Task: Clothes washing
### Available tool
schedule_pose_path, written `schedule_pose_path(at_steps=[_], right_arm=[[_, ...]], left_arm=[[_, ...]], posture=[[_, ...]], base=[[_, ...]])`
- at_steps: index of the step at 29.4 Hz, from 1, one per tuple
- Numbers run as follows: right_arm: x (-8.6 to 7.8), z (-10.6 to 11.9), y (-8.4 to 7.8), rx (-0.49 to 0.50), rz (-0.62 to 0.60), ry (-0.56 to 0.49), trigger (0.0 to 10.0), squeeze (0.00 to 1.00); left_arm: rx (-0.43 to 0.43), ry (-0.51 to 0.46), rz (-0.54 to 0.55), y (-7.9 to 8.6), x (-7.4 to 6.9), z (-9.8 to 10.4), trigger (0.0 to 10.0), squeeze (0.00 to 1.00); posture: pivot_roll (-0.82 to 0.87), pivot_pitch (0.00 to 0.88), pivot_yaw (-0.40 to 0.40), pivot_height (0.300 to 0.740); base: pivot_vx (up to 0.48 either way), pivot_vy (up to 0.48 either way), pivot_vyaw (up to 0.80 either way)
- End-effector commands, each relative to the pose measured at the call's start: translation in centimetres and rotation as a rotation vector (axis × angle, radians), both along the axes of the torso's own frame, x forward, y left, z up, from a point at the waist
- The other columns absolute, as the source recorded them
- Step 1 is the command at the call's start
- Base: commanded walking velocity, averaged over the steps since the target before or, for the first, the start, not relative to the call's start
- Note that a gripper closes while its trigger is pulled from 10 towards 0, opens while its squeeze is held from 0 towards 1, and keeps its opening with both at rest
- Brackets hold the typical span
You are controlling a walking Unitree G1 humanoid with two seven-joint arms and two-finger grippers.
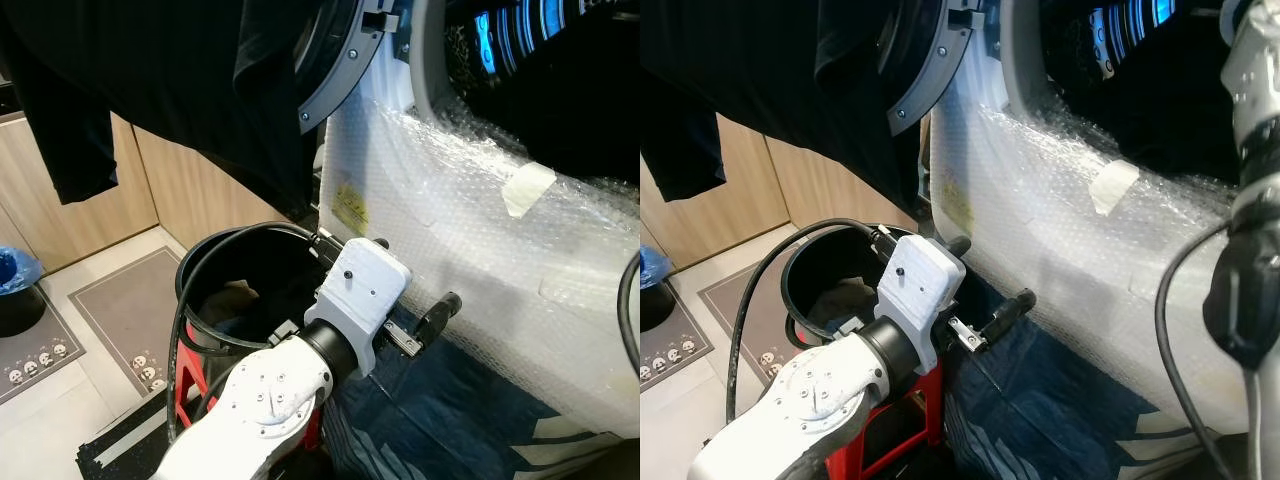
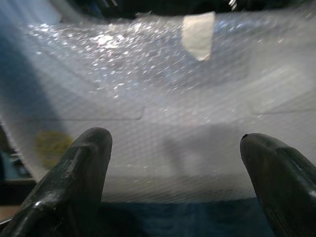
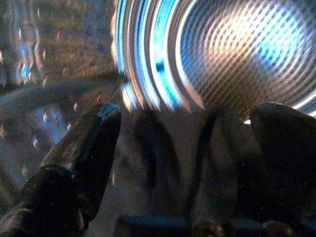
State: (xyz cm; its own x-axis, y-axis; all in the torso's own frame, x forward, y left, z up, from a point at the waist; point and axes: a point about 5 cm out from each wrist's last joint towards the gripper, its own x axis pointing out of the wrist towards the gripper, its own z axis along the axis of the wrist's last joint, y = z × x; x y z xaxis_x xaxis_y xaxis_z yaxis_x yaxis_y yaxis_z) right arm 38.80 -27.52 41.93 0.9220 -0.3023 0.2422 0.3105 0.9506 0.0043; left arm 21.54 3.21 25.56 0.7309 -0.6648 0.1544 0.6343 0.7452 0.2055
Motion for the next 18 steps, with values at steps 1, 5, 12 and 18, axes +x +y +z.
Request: schedule_pose_path(at_steps=[1, 5, 12, 18], right_arm=[[-0.8, 0.5, -1.2, 0.040, 0.035, -0.061, 10.0, 0.00], [-1.5, -0.5, -1.7, 0.055, 0.145, -0.155, 10.0, 0.00], [-4.8, -2.3, -1.4, 0.102, 0.321, -0.418, 10.0, 0.00], [-6.8, -4.0, 0.4, 0.112, 0.482, -0.521, 10.0, 0.00]], left_arm=[[0.010, -0.021, 0.005, 0.0, 0.3, 0.1, 10.0, 0.00], [0.041, -0.033, 0.020, 0.5, 0.8, -0.1, 10.0, 0.00], [0.062, -0.074, 0.083, 1.8, 2.3, 0.1, 10.0, 0.00], [0.088, -0.085, 0.155, 2.6, 3.5, -0.5, 10.0, 0.00]], posture=[[0.04, 0.058, -0.105, 0.740], [0.03, 0.041, -0.082, 0.740], [0.00, 0.013, -0.047, 0.740], [0.00, 0.000, -0.028, 0.740]], base=[[0.000, 0.000, 0.00], [0.000, 0.000, 0.00], [0.000, 0.000, 0.00], [0.000, 0.000, 0.00]])
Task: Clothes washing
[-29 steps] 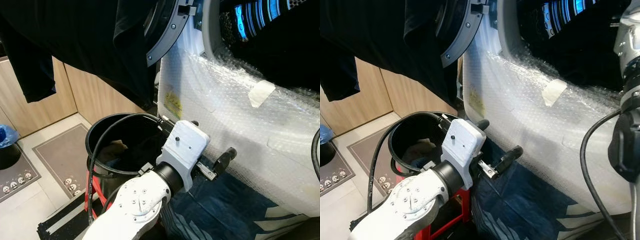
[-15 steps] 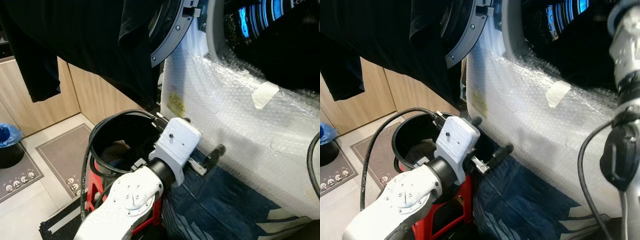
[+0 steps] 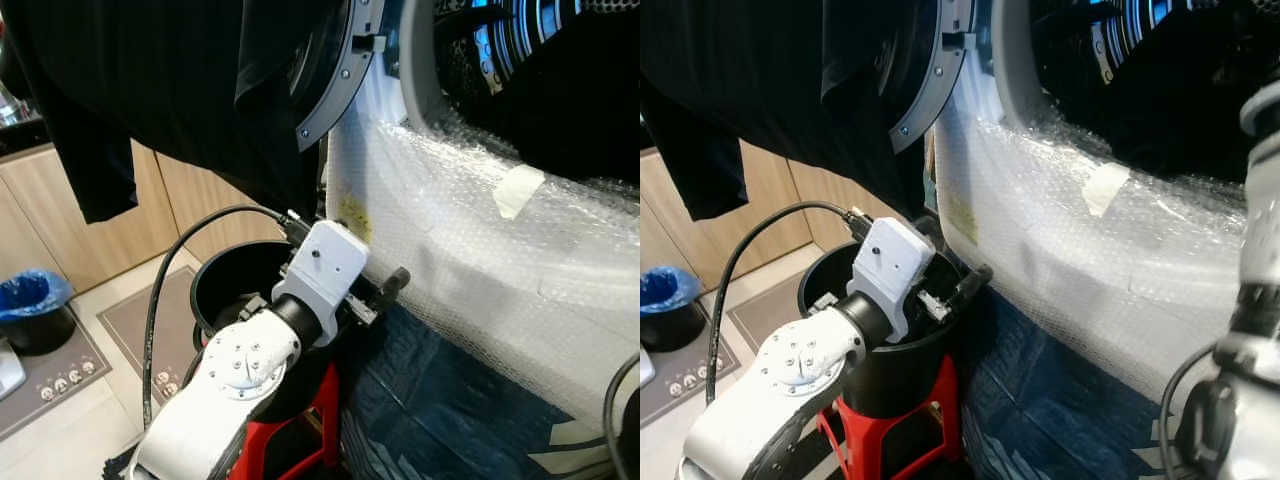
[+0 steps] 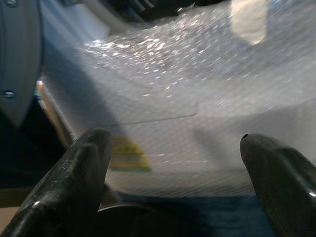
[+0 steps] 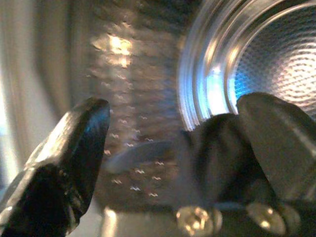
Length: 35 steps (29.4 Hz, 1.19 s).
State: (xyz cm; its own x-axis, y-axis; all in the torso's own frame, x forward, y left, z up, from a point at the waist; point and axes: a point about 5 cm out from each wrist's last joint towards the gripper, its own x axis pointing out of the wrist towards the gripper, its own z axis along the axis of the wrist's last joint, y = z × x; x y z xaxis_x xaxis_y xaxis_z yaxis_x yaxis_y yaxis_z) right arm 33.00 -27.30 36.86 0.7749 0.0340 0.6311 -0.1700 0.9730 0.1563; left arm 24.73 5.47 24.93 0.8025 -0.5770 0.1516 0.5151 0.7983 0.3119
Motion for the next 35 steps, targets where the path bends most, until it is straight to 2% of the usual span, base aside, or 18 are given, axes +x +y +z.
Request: schedule_pose_path(at_steps=[1, 7, 9, 11, 14, 15, 16, 19, 22, 24, 28, 30, 35], right_arm=[[-1.2, 0.6, 0.5, 0.004, 0.066, -0.069, 10.0, 0.00], [-4.3, -2.7, 3.1, -0.033, 0.316, -0.090, 10.0, 0.00], [-4.7, -3.3, 3.3, -0.058, 0.338, -0.086, 10.0, 0.00], [-6.2, -5.6, 4.1, -0.084, 0.498, -0.047, 10.0, 0.00], [-6.8, -6.3, 4.4, -0.088, 0.554, -0.035, 10.0, 0.00], [-7.2, -7.3, 4.7, -0.093, 0.607, -0.002, 10.0, 0.00], [-7.2, -7.3, 4.7, -0.093, 0.607, -0.002, 10.0, 0.00], [-8.6, -11.2, 6.6, -0.200, 0.778, 0.175, 10.0, 0.00], [-8.8, -12.5, 6.8, -0.215, 0.794, 0.237, 10.0, 0.00], [-9.1, -14.6, 7.1, -0.225, 0.826, 0.322, 10.0, 0.00], [-9.2, -15.6, 7.3, -0.230, 0.841, 0.372, 10.0, 0.00], [-9.3, -17.2, 7.4, -0.247, 0.839, 0.430, 10.0, 0.00], [-9.6, -18.9, 7.5, -0.297, 0.837, 0.525, 10.0, 0.00]], left_arm=[[0.011, -0.025, 0.033, 0.5, 0.5, 0.1, 10.0, 0.00], [0.016, -0.045, 0.092, 1.2, 1.6, -0.3, 10.0, 0.00], [0.017, -0.050, 0.104, 1.4, 1.8, -0.4, 10.0, 0.00], [0.015, -0.071, 0.140, 1.8, 2.4, -0.6, 10.0, 0.00], [0.007, -0.067, 0.140, 1.9, 2.5, -0.8, 10.0, 0.00], [0.004, -0.072, 0.147, 2.0, 2.7, -1.1, 10.0, 0.00], [0.004, -0.072, 0.147, 2.0, 2.7, -1.1, 10.0, 0.00], [0.022, -0.055, 0.190, 2.5, 3.3, -2.5, 10.0, 0.00], [0.030, -0.041, 0.196, 2.7, 3.4, -3.1, 10.0, 0.00], [0.016, -0.001, 0.222, 2.9, 3.6, -4.2, 10.0, 0.00], [0.009, 0.018, 0.220, 3.0, 3.7, -5.0, 10.0, 0.00], [-0.004, 0.077, 0.197, 3.0, 3.6, -6.3, 10.0, 0.00], [-0.017, 0.181, 0.247, 3.6, 3.7, -8.8, 10.0, 0.00]], posture=[[0.00, 0.000, -0.023, 0.740], [0.00, 0.000, -0.012, 0.740], [0.00, 0.000, -0.012, 0.740], [-0.01, 0.000, -0.008, 0.740], [-0.01, 0.000, -0.006, 0.740], [-0.02, 0.000, -0.004, 0.740], [-0.02, 0.000, -0.004, 0.740], [-0.02, 0.000, 0.000, 0.740], [-0.02, 0.000, 0.003, 0.740], [-0.02, 0.000, 0.005, 0.740], [-0.01, 0.000, 0.008, 0.740], [-0.01, 0.000, 0.012, 0.740], [-0.01, 0.000, 0.018, 0.740]], base=[[0.000, 0.000, 0.00], [0.000, 0.000, 0.00], [0.000, 0.000, 0.00], [0.000, 0.000, 0.00], [0.000, 0.000, 0.00], [0.000, 0.000, 0.00], [0.000, 0.000, 0.00], [0.000, 0.000, 0.00], [0.000, 0.000, 0.00], [0.000, 0.000, 0.00], [0.000, 0.000, 0.00], [0.000, 0.000, 0.00], [0.000, 0.000, 0.00]])
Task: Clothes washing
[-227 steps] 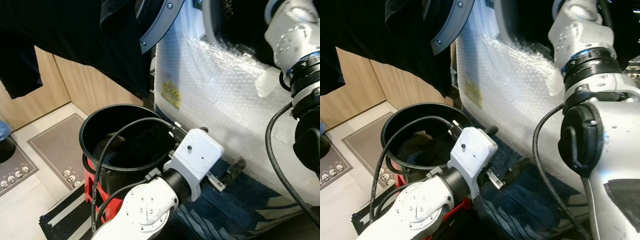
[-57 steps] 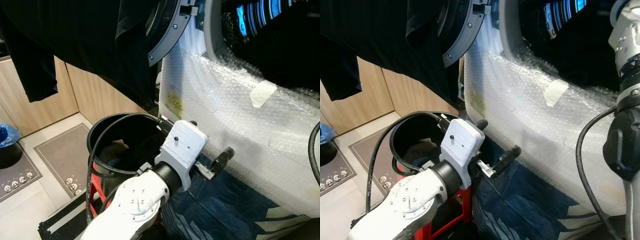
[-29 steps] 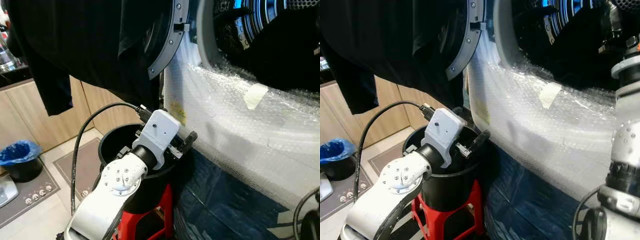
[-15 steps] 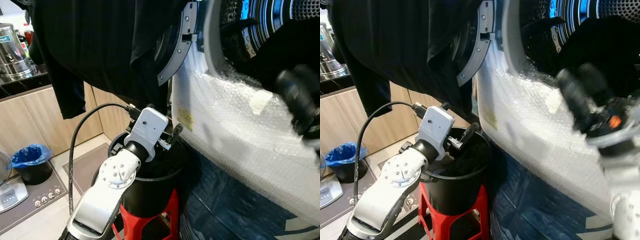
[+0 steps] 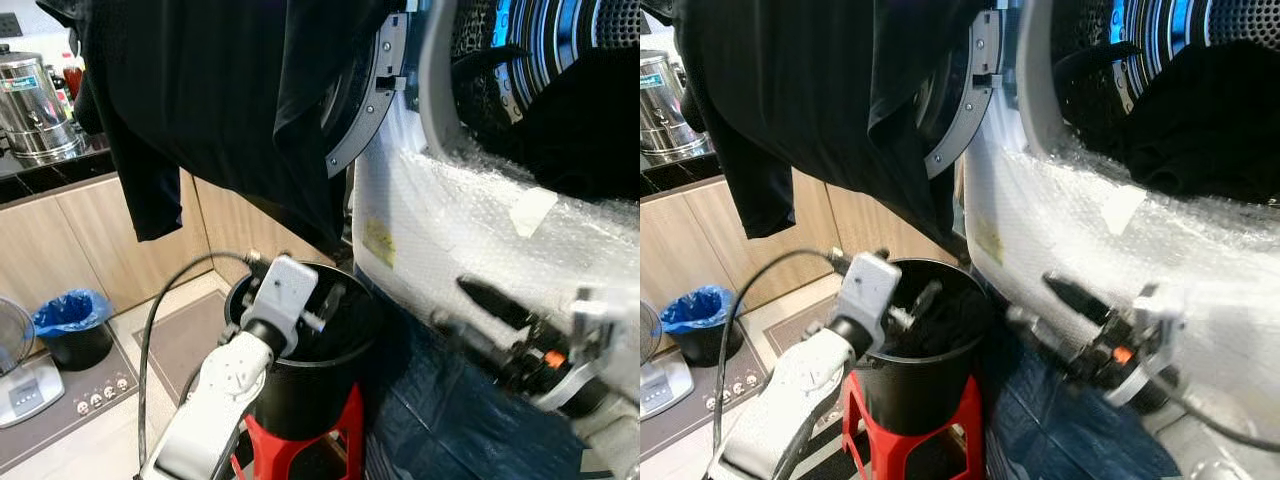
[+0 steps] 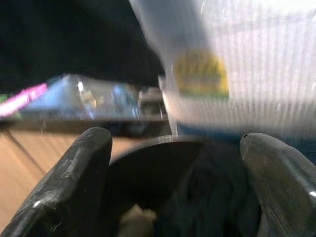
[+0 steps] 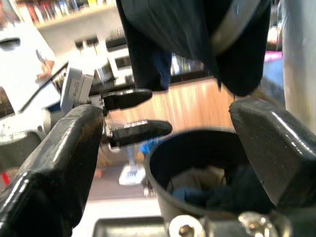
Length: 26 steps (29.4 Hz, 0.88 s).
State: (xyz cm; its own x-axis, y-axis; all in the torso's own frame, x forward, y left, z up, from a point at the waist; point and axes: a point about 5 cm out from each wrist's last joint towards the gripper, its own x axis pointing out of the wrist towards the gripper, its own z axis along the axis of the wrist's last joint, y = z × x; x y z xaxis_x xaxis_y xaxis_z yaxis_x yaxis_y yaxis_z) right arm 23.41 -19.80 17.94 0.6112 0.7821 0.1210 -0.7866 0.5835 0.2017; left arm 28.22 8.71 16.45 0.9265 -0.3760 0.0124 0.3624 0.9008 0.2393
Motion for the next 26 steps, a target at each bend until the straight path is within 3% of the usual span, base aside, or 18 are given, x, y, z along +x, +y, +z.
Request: schedule_pose_path(at_steps=[1, 8, 13, 22, 26], right_arm=[[-0.2, -0.6, 0.1, -0.062, 0.013, 0.014, 10.0, 0.00], [0.0, -2.8, 1.1, -0.212, -0.016, 0.062, 10.0, 0.00], [1.6, -4.1, 1.5, -0.359, -0.171, 0.068, 10.0, 0.00], [3.3, -5.1, 1.8, -0.410, -0.407, 0.119, 10.0, 0.00], [3.5, -5.1, 2.5, -0.419, -0.509, 0.117, 10.0, 0.00]], left_arm=[[-0.013, 0.044, 0.030, 0.6, 0.2, -1.1, 10.0, 0.00], [-0.045, 0.147, 0.060, 1.3, 0.8, -3.4, 10.0, 0.00], [-0.030, 0.197, 0.031, 1.0, 1.9, -4.6, 10.0, 0.00], [-0.021, 0.215, 0.053, 0.3, 5.1, -4.5, 10.0, 0.00], [-0.025, 0.194, 0.038, 0.4, 5.3, -4.0, 10.0, 0.00]], posture=[[-0.02, 0.000, 0.020, 0.740], [-0.03, 0.000, 0.016, 0.740], [-0.04, 0.000, 0.008, 0.740], [-0.08, 0.000, 0.002, 0.740], [-0.09, 0.000, 0.007, 0.740]], base=[[0.000, 0.000, 0.00], [0.000, 0.000, 0.00], [0.000, 0.000, 0.00], [0.000, 0.000, 0.00], [0.000, 0.000, 0.00]])
